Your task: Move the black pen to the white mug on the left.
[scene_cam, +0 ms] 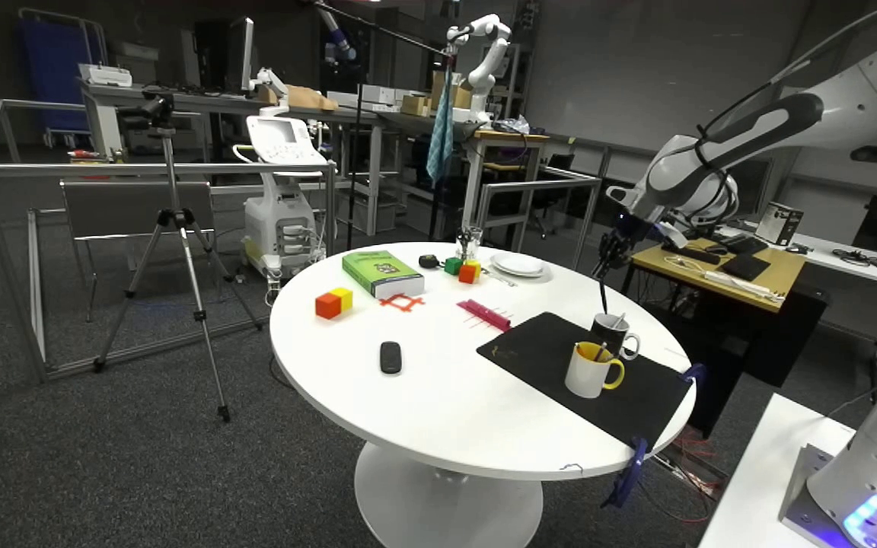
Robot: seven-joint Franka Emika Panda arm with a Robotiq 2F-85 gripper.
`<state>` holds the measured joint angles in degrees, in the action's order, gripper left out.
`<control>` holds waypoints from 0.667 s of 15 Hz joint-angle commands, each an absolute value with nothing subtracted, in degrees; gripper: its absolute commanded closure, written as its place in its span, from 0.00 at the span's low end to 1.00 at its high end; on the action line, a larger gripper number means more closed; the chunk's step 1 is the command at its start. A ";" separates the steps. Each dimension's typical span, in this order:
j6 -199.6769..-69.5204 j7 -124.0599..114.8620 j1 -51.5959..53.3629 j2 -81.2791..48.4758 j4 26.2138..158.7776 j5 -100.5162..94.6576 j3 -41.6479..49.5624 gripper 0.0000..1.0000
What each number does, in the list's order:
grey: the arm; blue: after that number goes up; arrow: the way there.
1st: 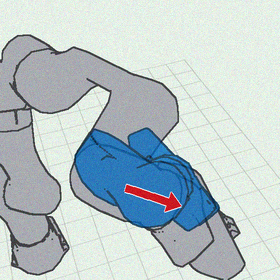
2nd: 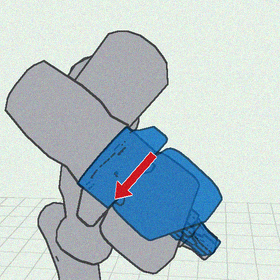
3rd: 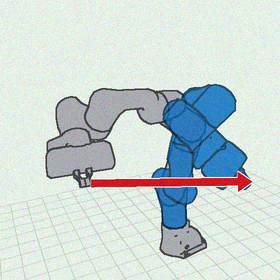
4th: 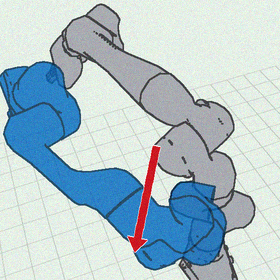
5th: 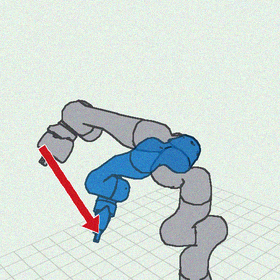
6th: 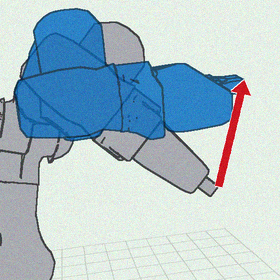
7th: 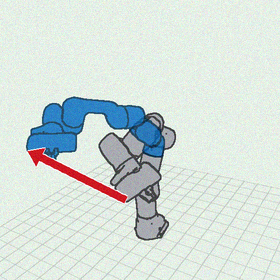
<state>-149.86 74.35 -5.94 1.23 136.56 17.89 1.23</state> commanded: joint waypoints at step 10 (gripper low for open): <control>-140.15 80.74 2.77 14.66 141.19 35.01 5.59 0.97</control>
<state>-141.29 79.66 0.30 13.13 139.53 33.00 4.71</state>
